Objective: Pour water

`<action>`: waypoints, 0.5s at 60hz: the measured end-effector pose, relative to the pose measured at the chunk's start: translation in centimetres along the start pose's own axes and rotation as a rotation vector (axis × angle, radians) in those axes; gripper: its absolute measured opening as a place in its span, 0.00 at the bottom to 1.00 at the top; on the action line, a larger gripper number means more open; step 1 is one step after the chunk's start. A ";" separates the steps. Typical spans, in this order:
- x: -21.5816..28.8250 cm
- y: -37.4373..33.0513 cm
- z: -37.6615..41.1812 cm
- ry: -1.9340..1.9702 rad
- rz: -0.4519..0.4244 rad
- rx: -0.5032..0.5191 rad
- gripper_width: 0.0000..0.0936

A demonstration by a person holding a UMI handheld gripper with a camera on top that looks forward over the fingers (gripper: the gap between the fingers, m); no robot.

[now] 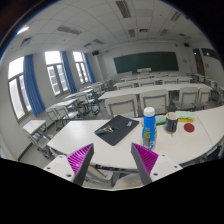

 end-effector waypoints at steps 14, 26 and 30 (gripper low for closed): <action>-0.8 1.6 -3.6 0.016 0.005 -0.037 0.86; -1.7 5.7 -8.7 0.017 0.035 -0.081 0.86; -1.6 7.9 -11.1 0.028 0.018 -0.108 0.86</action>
Point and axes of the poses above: the point between the fingertips, and its own axes, seen from behind it with the camera up: z to the left, x up, y forward, the way the camera looks, the point moved 3 cm from there along -y, backward, against the way the camera looks, and after that the axes turned 7 degrees about z, right-handed, at the moved point
